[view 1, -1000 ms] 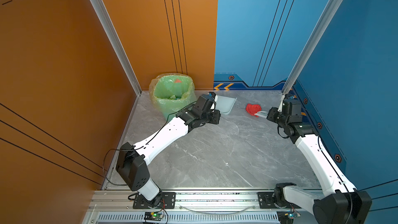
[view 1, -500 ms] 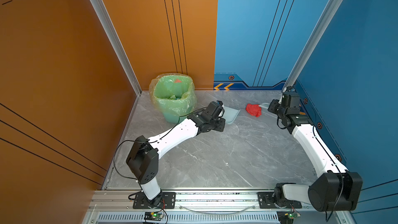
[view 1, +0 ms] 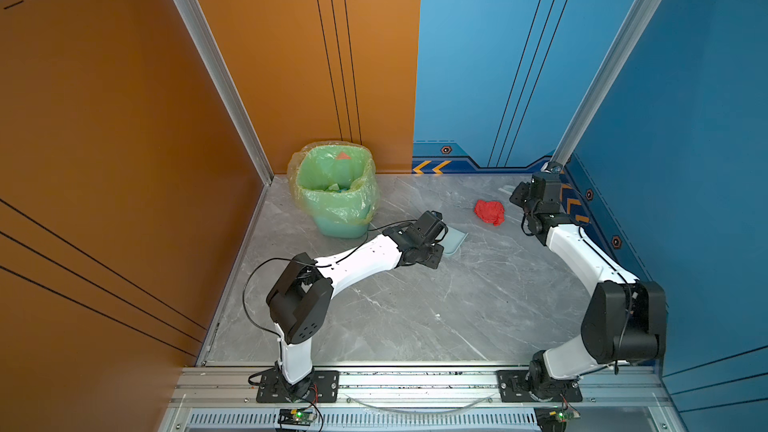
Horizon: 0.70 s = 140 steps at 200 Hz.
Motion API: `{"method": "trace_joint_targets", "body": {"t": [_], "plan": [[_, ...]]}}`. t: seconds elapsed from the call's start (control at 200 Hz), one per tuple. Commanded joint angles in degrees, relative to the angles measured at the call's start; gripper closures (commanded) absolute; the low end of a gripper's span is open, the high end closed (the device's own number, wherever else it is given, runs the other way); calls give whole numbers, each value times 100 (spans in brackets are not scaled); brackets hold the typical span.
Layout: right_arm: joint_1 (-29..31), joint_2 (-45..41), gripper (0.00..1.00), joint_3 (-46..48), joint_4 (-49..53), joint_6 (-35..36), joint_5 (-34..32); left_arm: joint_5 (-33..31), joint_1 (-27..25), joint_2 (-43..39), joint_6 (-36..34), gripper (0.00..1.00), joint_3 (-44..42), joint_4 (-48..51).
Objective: Sweep away the paper scraps from the table
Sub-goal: 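Bring the right brush behind the red scrap, farther from the robot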
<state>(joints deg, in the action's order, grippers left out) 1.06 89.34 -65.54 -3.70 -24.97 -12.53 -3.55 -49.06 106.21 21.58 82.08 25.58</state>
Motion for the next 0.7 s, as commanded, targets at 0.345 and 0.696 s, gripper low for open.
{"method": "trace_joint_targets", "body": {"t": [0.345, 0.696], "plan": [[134, 1198, 100, -630, -674, 92, -442, -251, -253, 661, -243, 100, 18, 141], [497, 1639, 100, -805, -99, 105, -839, -189, -420, 960, -351, 100, 178, 340]]}}
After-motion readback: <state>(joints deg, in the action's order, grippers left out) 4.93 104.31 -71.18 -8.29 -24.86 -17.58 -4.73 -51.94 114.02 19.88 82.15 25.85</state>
